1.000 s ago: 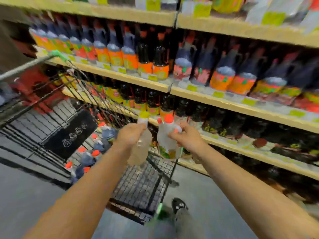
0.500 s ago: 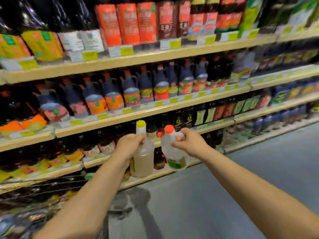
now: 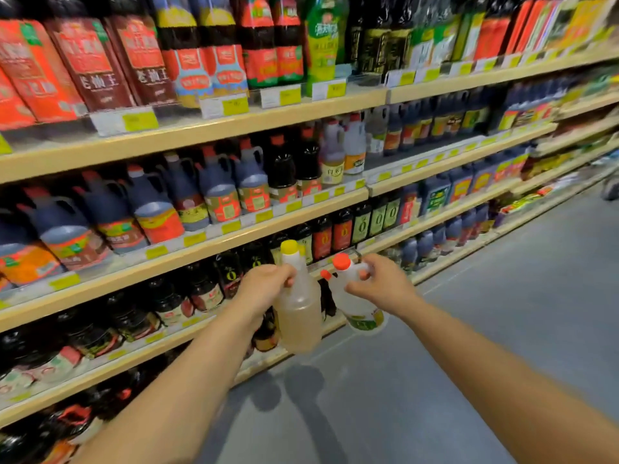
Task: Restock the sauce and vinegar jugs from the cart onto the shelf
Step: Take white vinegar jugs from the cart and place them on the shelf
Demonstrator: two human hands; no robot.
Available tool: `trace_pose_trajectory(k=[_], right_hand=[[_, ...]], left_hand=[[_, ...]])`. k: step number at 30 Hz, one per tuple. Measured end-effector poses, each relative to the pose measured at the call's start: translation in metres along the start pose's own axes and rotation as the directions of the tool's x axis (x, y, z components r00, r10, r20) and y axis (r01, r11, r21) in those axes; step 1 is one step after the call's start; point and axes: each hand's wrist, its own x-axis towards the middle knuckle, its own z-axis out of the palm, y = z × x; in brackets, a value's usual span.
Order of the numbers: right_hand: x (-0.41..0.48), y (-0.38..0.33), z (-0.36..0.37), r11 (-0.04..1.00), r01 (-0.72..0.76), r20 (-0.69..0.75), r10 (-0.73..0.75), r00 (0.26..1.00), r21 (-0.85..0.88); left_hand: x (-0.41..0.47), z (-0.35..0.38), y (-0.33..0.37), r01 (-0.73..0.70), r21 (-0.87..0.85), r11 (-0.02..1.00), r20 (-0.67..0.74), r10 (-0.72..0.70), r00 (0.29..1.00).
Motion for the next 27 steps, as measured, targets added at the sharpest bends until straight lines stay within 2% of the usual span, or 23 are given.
trace_pose_trajectory(k=[8, 13, 18, 21, 27], right_hand=[[0.087, 0.058, -0.06, 0.994, -0.092, -0.083, 0.096, 0.992, 0.061], [0.155, 0.081, -0.083, 0.997, -0.063, -0.135, 0.067, 0.989, 0.034], [0.218, 0.1, -0.116, 0.988, -0.079, -0.164, 0.101, 0.981, 0.136], [0.251, 0.104, -0.142, 0.983, -0.03, -0.215, 0.07, 0.974, 0.181], [0.309, 0.106, -0.19, 0.953, 0.169, -0.315, -0.084, 0.945, 0.252]], left_hand=[[0.094, 0.077, 0.054, -0.036, 0.007, 0.999, 0.013, 0.036, 0.999], [0.167, 0.111, 0.081, -0.064, -0.019, 0.998, 0.09, 0.066, 0.994], [0.234, 0.137, 0.115, -0.087, -0.05, 0.995, 0.127, 0.092, 0.988], [0.265, 0.152, 0.137, -0.115, -0.076, 0.99, 0.111, 0.123, 0.986], [0.316, 0.178, 0.166, -0.046, -0.174, 0.984, 0.005, 0.047, 0.999]])
